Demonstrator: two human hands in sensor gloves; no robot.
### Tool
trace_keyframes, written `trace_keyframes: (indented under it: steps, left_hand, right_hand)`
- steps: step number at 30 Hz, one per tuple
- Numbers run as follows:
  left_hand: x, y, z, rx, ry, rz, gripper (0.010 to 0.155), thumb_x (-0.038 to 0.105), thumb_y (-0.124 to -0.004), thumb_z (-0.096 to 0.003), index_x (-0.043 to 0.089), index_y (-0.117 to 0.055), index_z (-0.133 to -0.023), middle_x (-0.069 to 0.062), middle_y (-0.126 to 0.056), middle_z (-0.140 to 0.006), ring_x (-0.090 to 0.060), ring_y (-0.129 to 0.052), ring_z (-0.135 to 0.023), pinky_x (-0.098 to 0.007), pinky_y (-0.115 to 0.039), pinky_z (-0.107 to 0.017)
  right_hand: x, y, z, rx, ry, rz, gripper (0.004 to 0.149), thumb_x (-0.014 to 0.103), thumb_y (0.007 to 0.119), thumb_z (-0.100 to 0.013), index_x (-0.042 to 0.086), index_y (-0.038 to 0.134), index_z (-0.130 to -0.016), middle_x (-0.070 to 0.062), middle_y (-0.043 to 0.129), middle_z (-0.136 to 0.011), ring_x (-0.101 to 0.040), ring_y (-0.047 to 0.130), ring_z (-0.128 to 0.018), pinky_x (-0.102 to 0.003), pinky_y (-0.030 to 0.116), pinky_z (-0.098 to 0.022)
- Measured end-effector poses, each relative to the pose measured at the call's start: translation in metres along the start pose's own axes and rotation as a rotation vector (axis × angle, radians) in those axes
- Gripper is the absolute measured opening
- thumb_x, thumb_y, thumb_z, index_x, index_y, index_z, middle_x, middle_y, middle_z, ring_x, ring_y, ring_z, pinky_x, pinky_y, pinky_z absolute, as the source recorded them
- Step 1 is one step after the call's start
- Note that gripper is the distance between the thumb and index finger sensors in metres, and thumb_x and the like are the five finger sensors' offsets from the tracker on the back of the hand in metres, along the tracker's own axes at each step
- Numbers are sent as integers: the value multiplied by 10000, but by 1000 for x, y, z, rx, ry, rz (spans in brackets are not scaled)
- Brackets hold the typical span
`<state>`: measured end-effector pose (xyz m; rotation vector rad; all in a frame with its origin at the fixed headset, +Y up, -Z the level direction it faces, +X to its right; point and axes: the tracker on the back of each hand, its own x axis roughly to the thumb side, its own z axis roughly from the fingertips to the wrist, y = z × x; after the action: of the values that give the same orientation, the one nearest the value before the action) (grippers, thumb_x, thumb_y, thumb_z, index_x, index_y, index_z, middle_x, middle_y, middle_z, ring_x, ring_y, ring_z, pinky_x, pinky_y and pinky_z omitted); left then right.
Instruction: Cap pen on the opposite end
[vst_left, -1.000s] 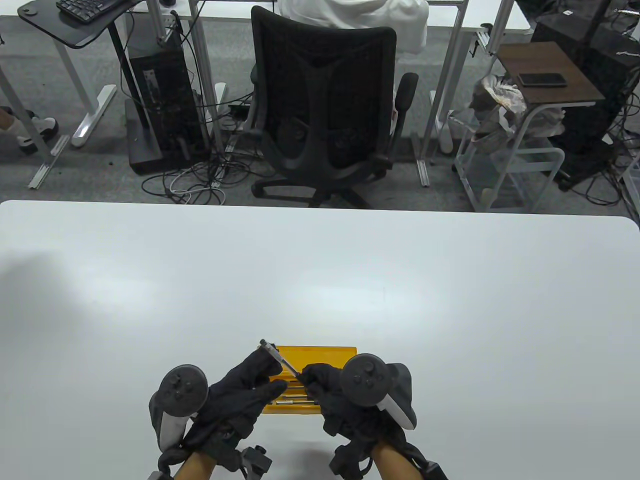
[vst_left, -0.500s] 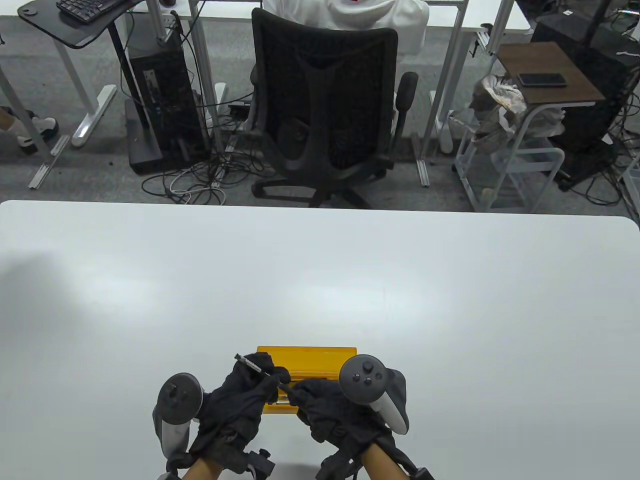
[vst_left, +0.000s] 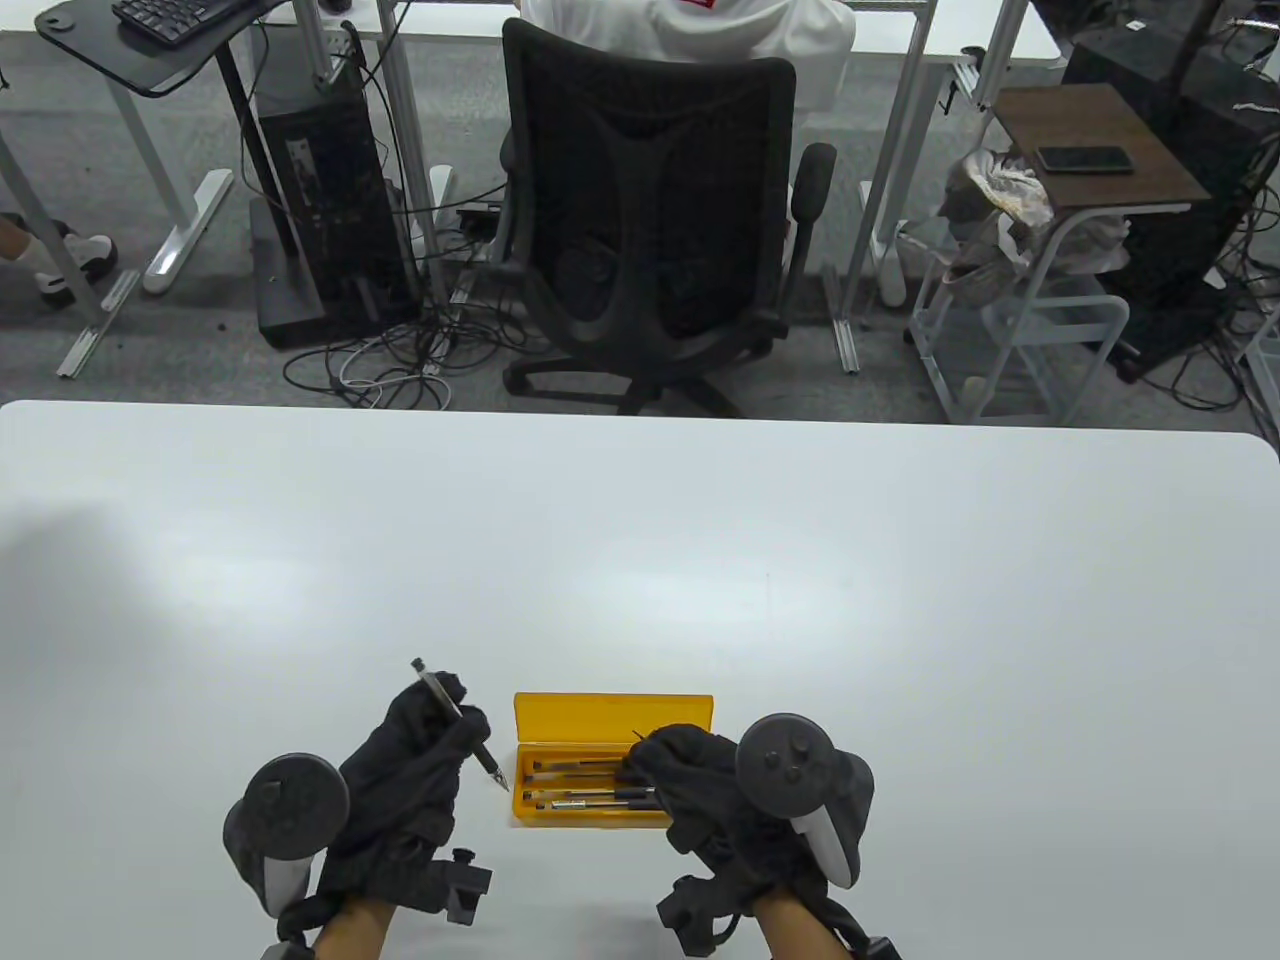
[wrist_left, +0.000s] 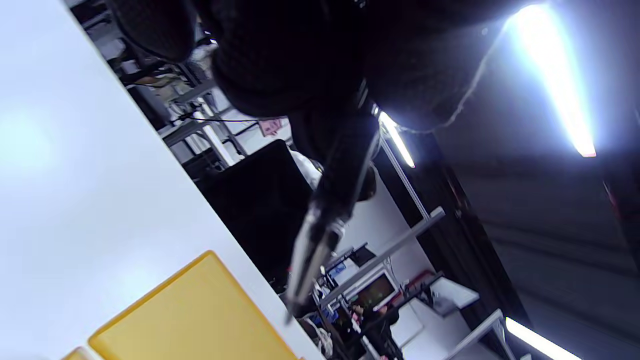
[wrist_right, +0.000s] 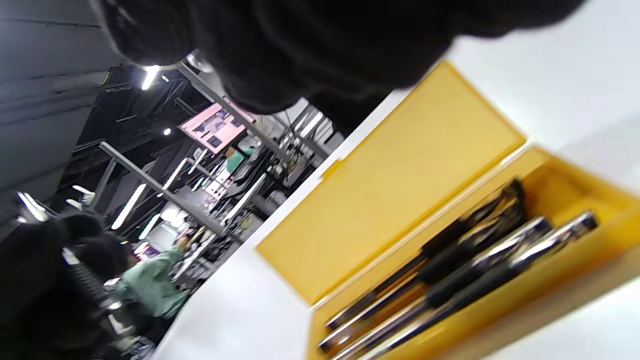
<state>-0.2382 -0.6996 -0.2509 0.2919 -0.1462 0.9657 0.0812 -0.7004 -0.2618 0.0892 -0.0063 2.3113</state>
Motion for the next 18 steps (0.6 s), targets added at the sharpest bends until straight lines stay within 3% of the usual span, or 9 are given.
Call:
trace_keyframes:
  steps: [5, 9, 18]
  left_hand:
    - [7, -6, 1, -46, -65, -94, 557, 329, -910, -496, 60, -757, -958, -128, -1008, -747, -270, -918, -530, -705, -514, -694]
    - [16, -6, 6, -84, -174, -289, 519, 315, -887, -497, 80, -792, -950, -140, -991, -757, -303, -886, -583, -742, -465, -688]
    - [35, -26, 9, -202, -338, -580, 467, 290, -789, -512, 152, -808, -957, -131, -920, -810, -349, -787, -721, -786, -365, -696]
  right_hand:
    - [-1, -2, 1, 19, -26, 38, 471, 348, 722, -422, 185, 834, -849, -24, 971, -592, -173, 982, -392, -389, 843, -332]
    - [0, -1, 1, 14, -45, 19, 474, 300, 732, -423, 202, 821, -879, -49, 953, -683, -195, 982, -468, -405, 840, -373]
    - [5, -1, 5, -12, -96, 39, 465, 343, 756, -409, 223, 863, -845, -34, 977, -640, -171, 988, -433, -393, 847, -358]
